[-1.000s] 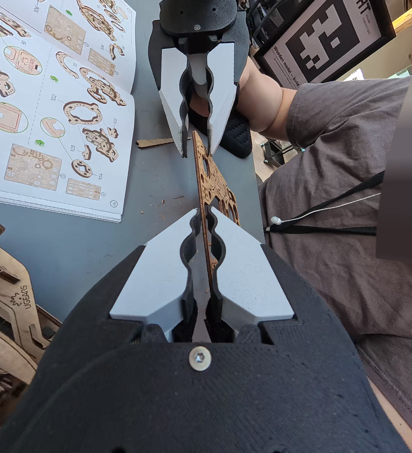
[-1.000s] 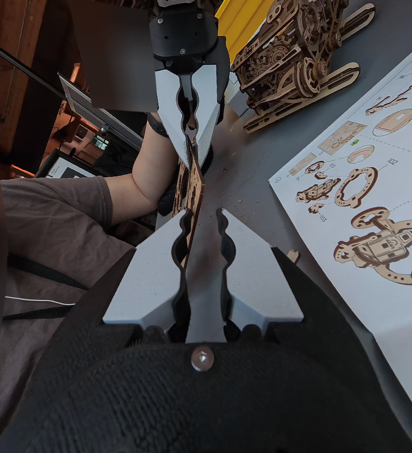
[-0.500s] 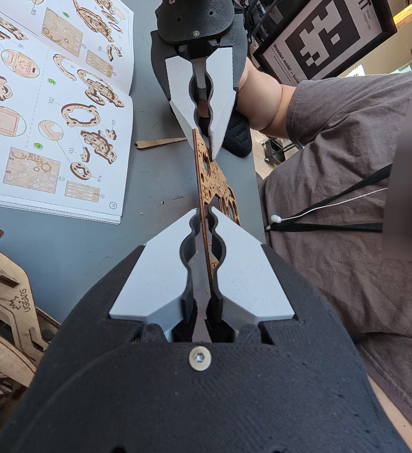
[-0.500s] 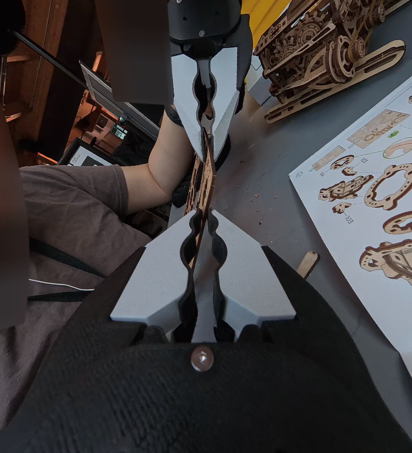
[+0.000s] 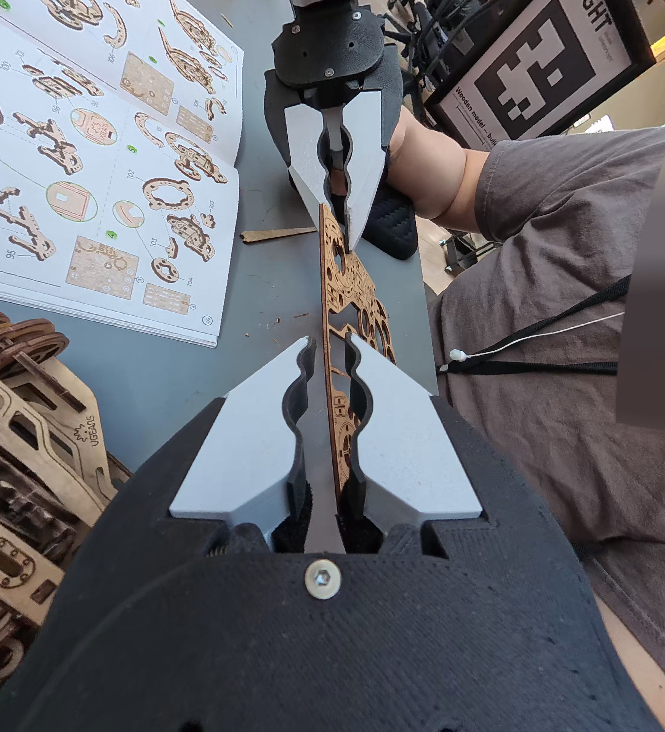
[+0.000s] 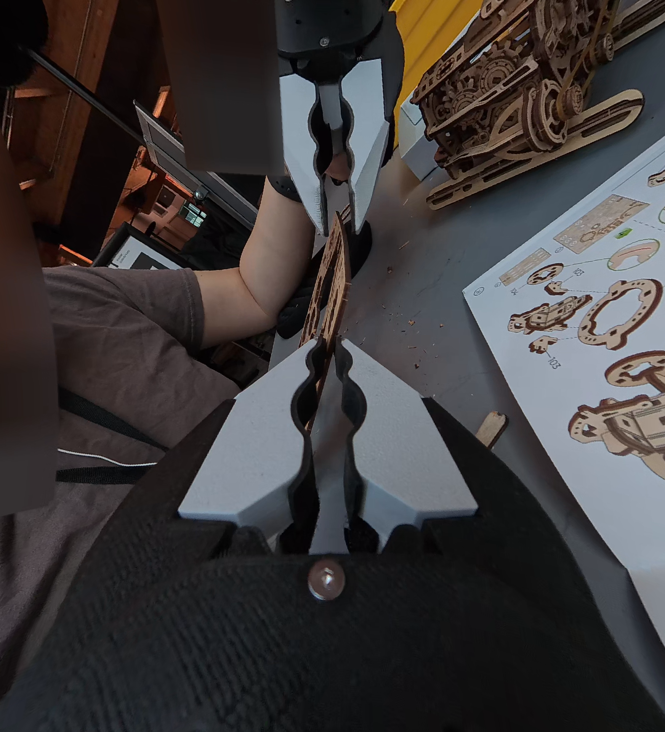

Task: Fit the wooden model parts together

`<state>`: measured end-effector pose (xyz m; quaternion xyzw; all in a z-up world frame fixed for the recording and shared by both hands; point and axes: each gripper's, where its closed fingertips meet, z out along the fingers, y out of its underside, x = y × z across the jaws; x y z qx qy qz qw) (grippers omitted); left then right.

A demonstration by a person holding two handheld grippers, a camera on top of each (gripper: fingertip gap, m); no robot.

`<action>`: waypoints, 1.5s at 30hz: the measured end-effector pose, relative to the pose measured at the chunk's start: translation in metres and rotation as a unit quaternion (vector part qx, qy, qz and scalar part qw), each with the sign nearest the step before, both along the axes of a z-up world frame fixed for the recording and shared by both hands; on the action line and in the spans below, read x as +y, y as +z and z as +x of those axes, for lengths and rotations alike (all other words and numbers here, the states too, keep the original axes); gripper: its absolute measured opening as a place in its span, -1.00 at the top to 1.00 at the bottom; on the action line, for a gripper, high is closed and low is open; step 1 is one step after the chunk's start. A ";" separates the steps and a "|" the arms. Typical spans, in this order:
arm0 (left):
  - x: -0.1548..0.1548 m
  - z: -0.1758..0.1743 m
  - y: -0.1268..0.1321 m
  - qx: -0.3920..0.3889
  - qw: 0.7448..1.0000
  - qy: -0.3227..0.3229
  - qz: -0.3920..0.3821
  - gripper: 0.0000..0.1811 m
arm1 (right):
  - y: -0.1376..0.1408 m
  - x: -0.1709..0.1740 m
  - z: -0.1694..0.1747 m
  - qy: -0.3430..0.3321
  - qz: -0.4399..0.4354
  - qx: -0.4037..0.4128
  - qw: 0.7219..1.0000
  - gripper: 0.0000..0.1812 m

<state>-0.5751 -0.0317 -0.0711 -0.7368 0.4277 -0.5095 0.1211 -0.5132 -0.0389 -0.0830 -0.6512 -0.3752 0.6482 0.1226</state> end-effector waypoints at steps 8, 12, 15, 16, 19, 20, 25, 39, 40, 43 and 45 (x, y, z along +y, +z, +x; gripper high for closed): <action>0.006 -0.008 0.014 -0.019 1.000 0.020 0.010 0.86 | 0.001 0.002 0.000 -0.003 0.001 0.005 1.000 0.98; 0.005 -0.004 0.011 -0.016 1.000 0.017 0.009 0.78 | 0.002 0.004 0.001 -0.006 0.001 0.009 1.000 0.98; 0.003 0.001 0.008 -0.014 1.000 0.014 0.002 0.72 | 0.002 0.004 0.001 -0.007 0.004 0.010 1.000 0.98; 0.003 0.003 0.009 -0.018 1.000 0.014 -0.003 0.72 | 0.002 0.004 0.001 -0.007 0.006 0.009 1.000 0.98; 0.004 0.009 0.009 -0.024 0.999 0.019 -0.009 0.69 | 0.002 0.003 0.001 -0.006 0.007 0.009 1.000 0.98; 0.003 0.010 0.007 -0.021 1.000 0.018 -0.009 0.68 | 0.002 0.003 0.001 -0.006 0.008 0.009 1.000 0.98; -0.002 0.020 0.002 -0.012 1.000 0.010 -0.013 0.68 | 0.002 0.003 0.000 -0.005 0.013 0.008 1.000 0.97; -0.010 0.029 -0.015 0.009 0.999 -0.011 -0.035 0.88 | 0.002 0.002 0.000 -0.005 0.018 0.007 1.000 0.98; -0.010 0.029 -0.015 0.006 0.999 -0.011 -0.037 0.93 | 0.002 0.002 0.000 -0.005 0.018 0.007 1.000 0.98; -0.011 0.030 -0.012 -0.006 0.999 -0.011 -0.053 0.95 | 0.002 0.003 0.000 -0.007 0.015 0.009 1.000 0.97; -0.012 0.029 -0.011 -0.011 0.998 -0.014 -0.061 0.97 | 0.002 0.003 0.000 -0.006 0.014 0.008 1.000 0.97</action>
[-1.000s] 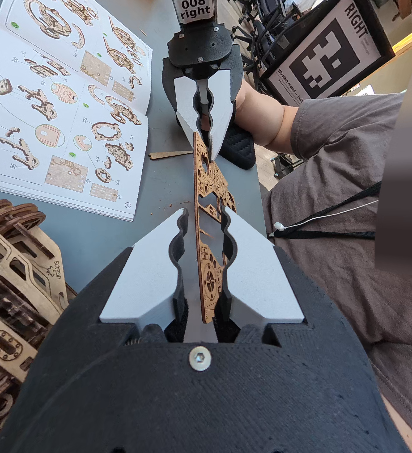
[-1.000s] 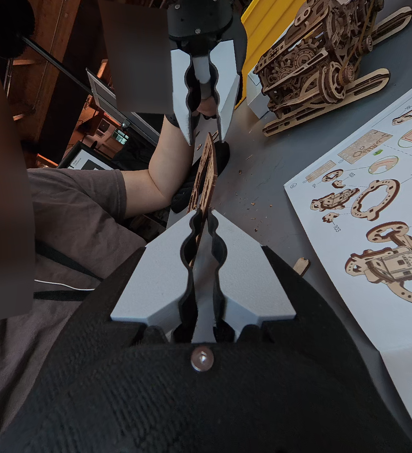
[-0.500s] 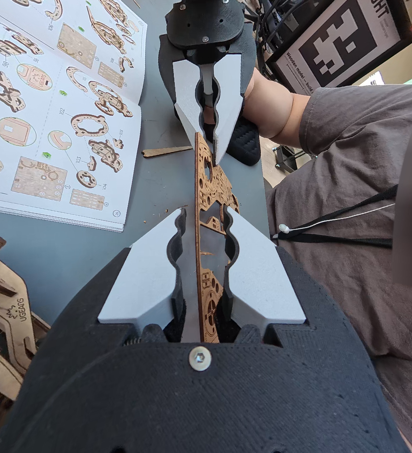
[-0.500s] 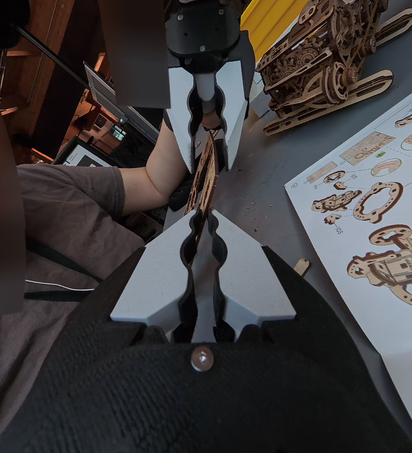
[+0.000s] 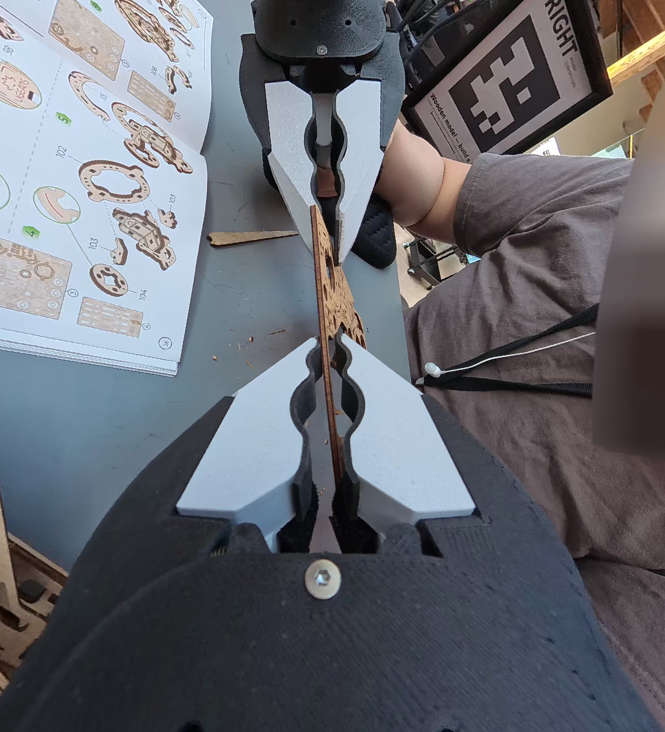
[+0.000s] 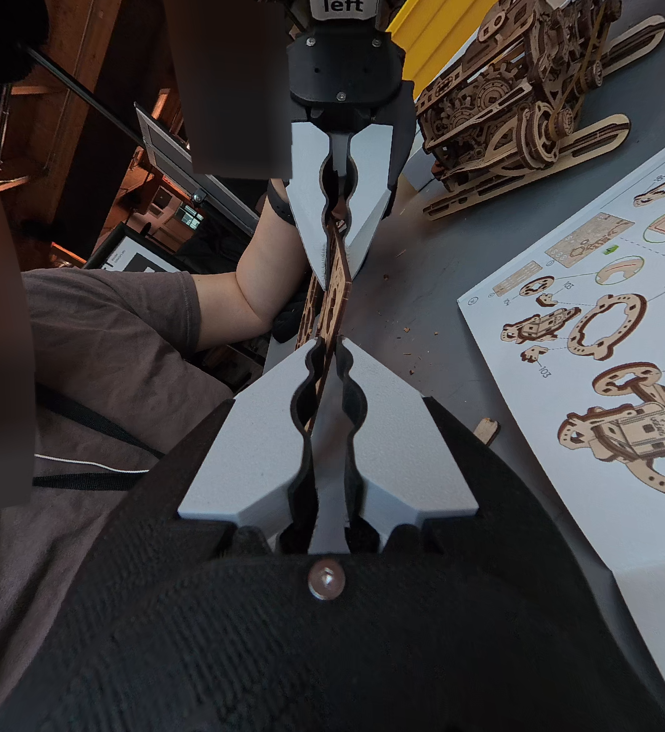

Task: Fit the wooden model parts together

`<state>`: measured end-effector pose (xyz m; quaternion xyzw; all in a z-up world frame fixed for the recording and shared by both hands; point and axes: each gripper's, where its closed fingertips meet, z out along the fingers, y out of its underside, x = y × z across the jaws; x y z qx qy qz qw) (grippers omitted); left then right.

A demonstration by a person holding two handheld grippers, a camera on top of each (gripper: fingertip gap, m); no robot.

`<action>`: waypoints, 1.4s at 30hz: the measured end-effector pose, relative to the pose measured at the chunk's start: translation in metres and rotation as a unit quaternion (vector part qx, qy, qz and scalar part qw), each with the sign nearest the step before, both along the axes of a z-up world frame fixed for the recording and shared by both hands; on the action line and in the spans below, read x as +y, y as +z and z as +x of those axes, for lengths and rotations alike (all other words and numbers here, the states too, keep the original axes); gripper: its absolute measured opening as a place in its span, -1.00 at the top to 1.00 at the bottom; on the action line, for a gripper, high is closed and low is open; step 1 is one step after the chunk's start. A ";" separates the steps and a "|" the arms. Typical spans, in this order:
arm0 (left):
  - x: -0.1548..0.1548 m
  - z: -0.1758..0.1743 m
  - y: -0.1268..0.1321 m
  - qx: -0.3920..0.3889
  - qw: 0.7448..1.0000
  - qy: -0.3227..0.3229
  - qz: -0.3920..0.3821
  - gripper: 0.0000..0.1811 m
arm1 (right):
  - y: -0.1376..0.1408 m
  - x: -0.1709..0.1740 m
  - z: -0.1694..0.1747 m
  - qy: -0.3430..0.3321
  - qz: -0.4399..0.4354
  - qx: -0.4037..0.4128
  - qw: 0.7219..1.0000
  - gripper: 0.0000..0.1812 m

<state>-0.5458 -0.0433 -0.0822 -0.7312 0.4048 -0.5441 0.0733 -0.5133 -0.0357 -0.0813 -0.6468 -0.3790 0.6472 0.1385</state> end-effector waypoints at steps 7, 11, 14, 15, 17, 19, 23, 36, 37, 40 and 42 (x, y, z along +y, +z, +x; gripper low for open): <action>-0.002 -0.007 0.001 0.007 1.000 -0.010 0.014 0.97 | -0.002 0.000 0.000 0.000 -0.007 -0.005 1.000 0.83; -0.002 -0.008 0.001 0.009 1.000 -0.012 0.017 0.97 | -0.005 -0.005 -0.001 0.012 -0.009 -0.016 1.000 0.78; -0.002 -0.009 0.002 0.009 1.000 -0.012 0.018 0.97 | -0.007 -0.011 -0.002 0.024 0.001 -0.026 0.999 0.78; -0.002 -0.009 0.002 0.009 1.000 -0.012 0.019 0.97 | -0.007 -0.014 -0.003 0.030 0.002 -0.028 0.999 0.78; -0.002 -0.010 0.002 0.011 1.000 -0.013 0.021 0.97 | -0.010 -0.018 -0.003 0.039 0.003 -0.036 0.999 0.78; -0.002 -0.010 0.002 0.011 1.000 -0.013 0.022 0.97 | -0.010 -0.021 -0.004 0.046 0.005 -0.039 0.998 0.78; -0.001 -0.011 0.002 0.010 1.000 -0.012 0.023 0.97 | -0.011 -0.022 -0.004 0.048 0.008 -0.041 0.998 0.79; 0.000 -0.014 0.002 0.011 1.000 -0.010 0.022 0.97 | -0.010 -0.016 -0.003 0.032 -0.005 -0.037 0.999 0.84; 0.000 -0.014 0.002 0.011 1.000 -0.010 0.022 0.97 | -0.010 -0.015 -0.003 0.029 -0.006 -0.038 0.999 0.84; 0.000 -0.014 0.003 0.011 1.000 -0.010 0.023 0.97 | -0.010 -0.013 -0.003 0.023 -0.011 -0.038 0.999 0.85; 0.000 -0.014 0.003 0.010 1.000 -0.010 0.022 0.97 | -0.010 -0.011 -0.003 0.018 -0.016 -0.037 0.999 0.86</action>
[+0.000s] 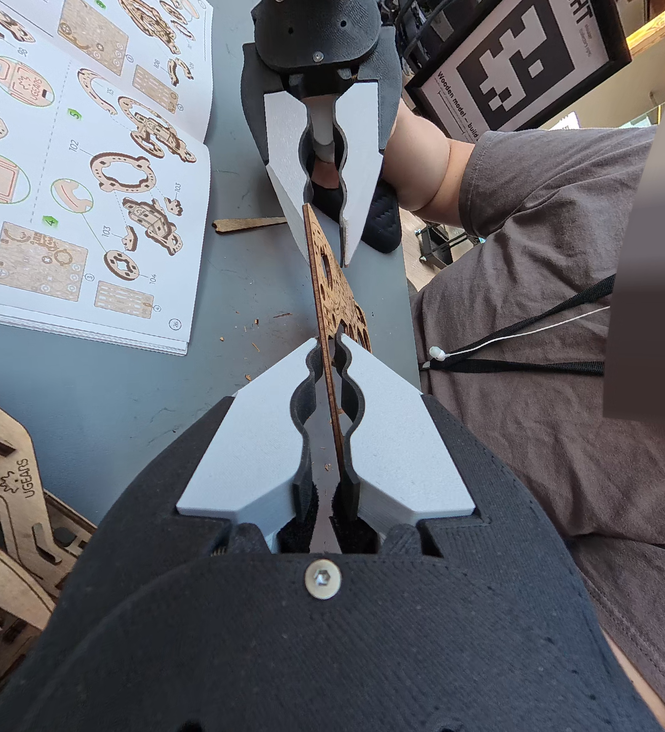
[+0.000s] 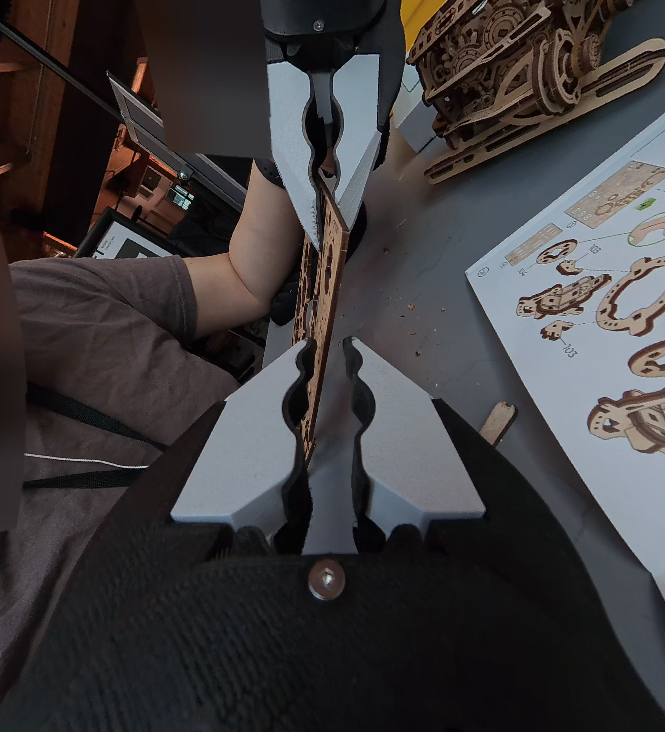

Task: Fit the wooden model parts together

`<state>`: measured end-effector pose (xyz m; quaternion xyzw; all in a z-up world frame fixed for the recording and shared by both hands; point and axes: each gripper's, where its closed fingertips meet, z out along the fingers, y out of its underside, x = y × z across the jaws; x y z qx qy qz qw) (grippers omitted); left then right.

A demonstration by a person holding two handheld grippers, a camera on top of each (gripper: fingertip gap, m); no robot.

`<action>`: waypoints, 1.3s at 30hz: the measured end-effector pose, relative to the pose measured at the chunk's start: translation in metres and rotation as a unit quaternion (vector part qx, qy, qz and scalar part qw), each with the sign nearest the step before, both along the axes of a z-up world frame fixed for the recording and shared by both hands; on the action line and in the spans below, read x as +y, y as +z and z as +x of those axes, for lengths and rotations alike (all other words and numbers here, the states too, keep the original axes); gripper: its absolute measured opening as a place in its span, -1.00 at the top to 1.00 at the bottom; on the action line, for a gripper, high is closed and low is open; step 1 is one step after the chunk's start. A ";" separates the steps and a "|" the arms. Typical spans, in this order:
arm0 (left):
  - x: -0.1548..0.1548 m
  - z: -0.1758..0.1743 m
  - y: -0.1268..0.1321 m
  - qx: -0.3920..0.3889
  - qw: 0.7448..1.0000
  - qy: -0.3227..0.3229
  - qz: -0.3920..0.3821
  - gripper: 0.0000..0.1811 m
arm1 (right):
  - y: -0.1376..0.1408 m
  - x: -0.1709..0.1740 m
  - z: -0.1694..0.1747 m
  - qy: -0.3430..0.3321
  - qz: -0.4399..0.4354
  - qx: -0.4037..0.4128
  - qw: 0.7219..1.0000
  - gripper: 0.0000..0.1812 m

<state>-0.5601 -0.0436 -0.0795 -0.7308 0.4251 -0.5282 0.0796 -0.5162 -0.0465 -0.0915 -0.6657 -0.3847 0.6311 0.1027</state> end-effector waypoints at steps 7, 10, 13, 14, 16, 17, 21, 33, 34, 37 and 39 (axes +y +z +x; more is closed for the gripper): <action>0.000 -0.001 0.000 0.001 1.000 0.000 0.001 0.97 | 0.001 0.006 0.001 -0.016 -0.014 0.004 1.000 0.87; 0.000 -0.002 0.000 0.001 1.000 0.000 0.002 0.97 | 0.000 0.004 0.000 -0.011 -0.011 0.001 1.000 0.87; 0.000 -0.002 0.001 0.000 1.000 -0.001 0.002 0.97 | -0.001 0.000 0.000 0.001 -0.007 -0.003 1.000 0.87; 0.000 -0.002 0.000 0.000 1.000 -0.001 0.002 0.97 | -0.002 -0.002 0.000 0.008 -0.006 -0.004 1.000 0.86; -0.001 -0.002 0.000 0.001 1.000 -0.002 0.004 0.97 | -0.002 -0.008 0.000 0.024 -0.006 -0.007 1.000 0.86; -0.001 -0.002 0.000 0.001 1.000 -0.002 0.004 0.97 | -0.003 -0.011 0.001 0.032 -0.006 -0.010 0.999 0.86; -0.001 -0.002 0.000 0.002 1.000 -0.002 0.005 0.97 | -0.007 -0.024 0.003 0.064 -0.004 -0.031 0.997 0.86; 0.005 -0.005 0.006 0.007 0.999 0.040 0.025 0.70 | -0.018 -0.049 0.002 0.084 0.005 -0.086 0.993 0.98; 0.008 -0.008 0.015 -0.009 0.998 0.064 0.026 0.68 | -0.017 -0.049 0.003 0.078 0.002 -0.086 0.993 0.98; 0.008 -0.028 0.033 -0.018 0.985 0.156 0.076 0.67 | -0.016 -0.051 0.005 0.068 0.002 -0.082 0.994 0.99; -0.005 -0.038 0.034 0.004 0.967 0.213 0.141 0.66 | -0.016 -0.052 0.005 0.067 -0.002 -0.077 0.995 0.99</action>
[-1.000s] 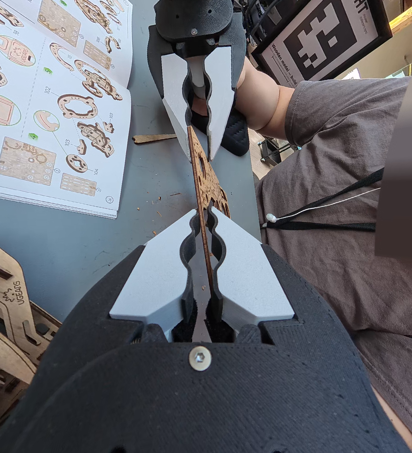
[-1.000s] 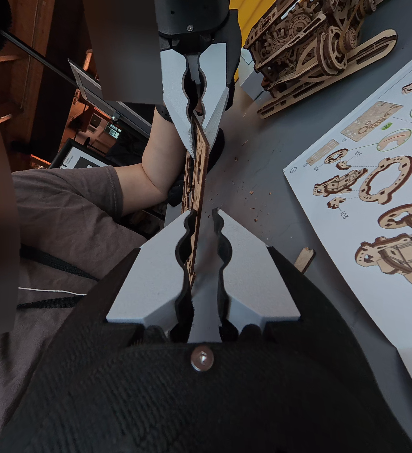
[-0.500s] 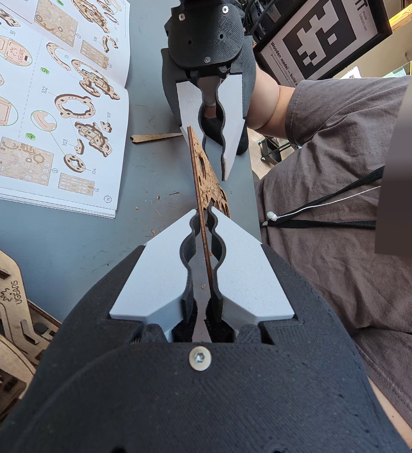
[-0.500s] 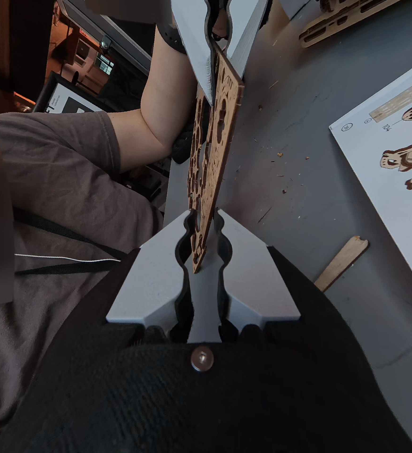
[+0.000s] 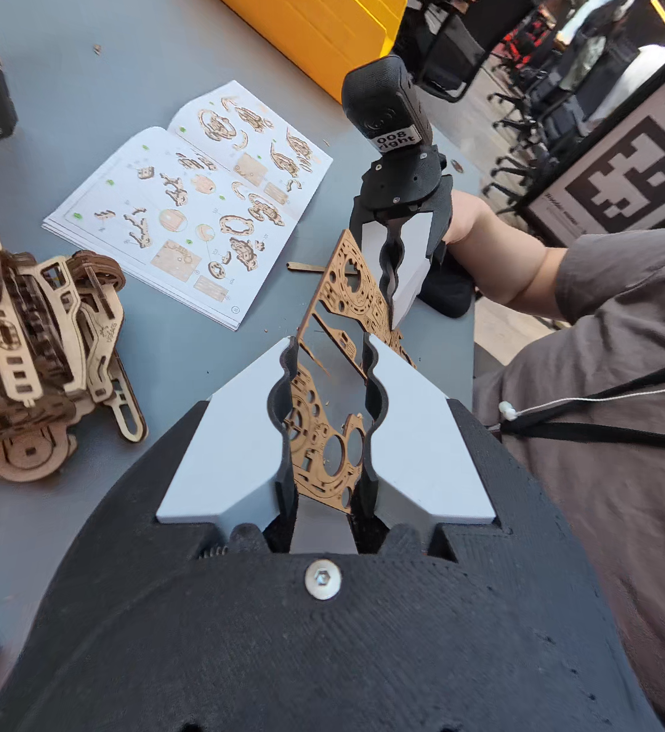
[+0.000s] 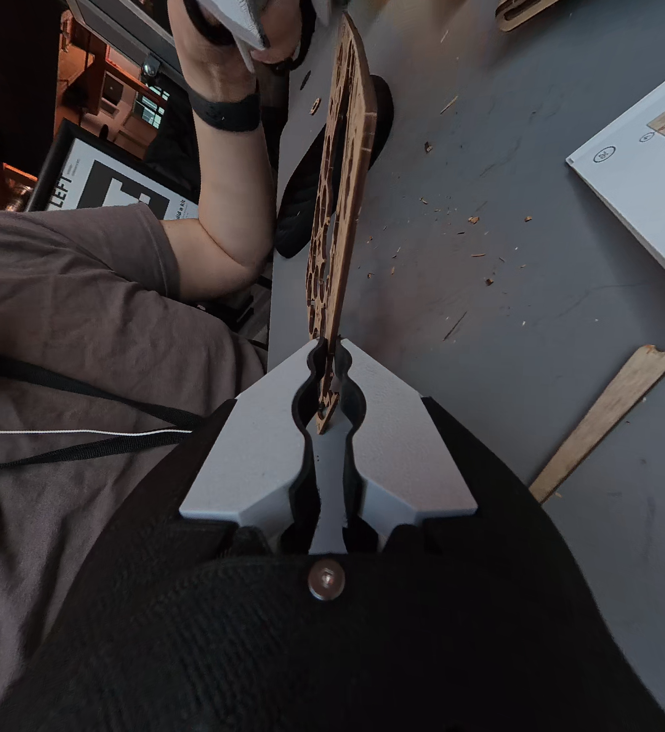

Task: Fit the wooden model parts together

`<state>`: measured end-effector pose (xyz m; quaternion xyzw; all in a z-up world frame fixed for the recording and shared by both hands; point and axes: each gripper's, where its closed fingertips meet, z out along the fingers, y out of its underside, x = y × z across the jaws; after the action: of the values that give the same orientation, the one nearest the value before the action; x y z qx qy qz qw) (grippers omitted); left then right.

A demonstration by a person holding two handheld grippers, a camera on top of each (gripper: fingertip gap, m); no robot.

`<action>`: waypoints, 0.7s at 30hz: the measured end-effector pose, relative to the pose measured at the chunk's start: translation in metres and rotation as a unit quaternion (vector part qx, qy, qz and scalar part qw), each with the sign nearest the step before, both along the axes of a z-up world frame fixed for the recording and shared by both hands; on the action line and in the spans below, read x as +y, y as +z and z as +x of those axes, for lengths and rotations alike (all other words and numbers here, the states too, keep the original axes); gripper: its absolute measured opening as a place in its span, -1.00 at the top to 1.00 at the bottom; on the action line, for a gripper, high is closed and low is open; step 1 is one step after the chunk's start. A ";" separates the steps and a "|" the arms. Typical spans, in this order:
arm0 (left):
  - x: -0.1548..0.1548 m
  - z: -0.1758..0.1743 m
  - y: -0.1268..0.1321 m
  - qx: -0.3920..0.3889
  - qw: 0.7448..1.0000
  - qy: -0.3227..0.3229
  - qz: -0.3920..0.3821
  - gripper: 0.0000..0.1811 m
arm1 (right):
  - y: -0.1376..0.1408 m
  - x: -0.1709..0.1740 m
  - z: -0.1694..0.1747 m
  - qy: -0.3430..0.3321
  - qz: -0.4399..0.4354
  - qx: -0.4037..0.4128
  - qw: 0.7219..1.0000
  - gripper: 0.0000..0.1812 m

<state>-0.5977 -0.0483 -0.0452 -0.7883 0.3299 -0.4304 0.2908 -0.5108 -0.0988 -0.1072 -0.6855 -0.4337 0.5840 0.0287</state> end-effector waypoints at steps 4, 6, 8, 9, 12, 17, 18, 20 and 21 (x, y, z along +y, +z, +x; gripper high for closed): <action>-0.040 0.013 -0.011 0.030 0.994 0.094 0.044 0.71 | 0.002 -0.001 -0.002 0.008 -0.001 0.010 1.000 0.99; -0.054 0.021 -0.014 0.024 0.989 0.134 0.052 0.74 | 0.003 -0.001 -0.003 0.008 -0.005 0.014 1.000 0.99; -0.064 0.033 -0.018 0.007 0.986 0.158 0.056 0.79 | 0.003 -0.002 -0.004 0.006 -0.003 0.018 1.000 0.99; -0.070 0.039 -0.024 0.009 0.986 0.159 0.051 0.79 | 0.003 -0.002 -0.004 0.004 -0.002 0.018 1.000 0.99; -0.076 0.043 -0.049 0.062 0.981 0.174 0.053 0.79 | 0.005 -0.004 -0.005 0.000 0.001 0.025 1.000 0.99; -0.076 0.052 -0.058 0.070 0.974 0.203 0.073 0.71 | 0.010 -0.009 -0.005 -0.005 -0.002 0.044 0.999 0.99; -0.076 0.054 -0.058 0.065 0.973 0.208 0.076 0.68 | 0.010 -0.010 -0.005 -0.006 0.002 0.048 0.999 0.99; -0.075 0.055 -0.061 0.065 0.973 0.209 0.075 0.67 | 0.011 -0.010 -0.005 -0.009 0.012 0.051 0.999 0.99; -0.074 0.056 -0.061 0.061 0.974 0.207 0.073 0.67 | 0.010 -0.010 -0.005 -0.009 0.018 0.051 0.998 0.99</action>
<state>-0.5422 -0.1225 -0.1062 -0.8410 0.2074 -0.2865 0.4093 -0.5159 -0.1092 -0.0969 -0.6580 -0.4360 0.6101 0.0686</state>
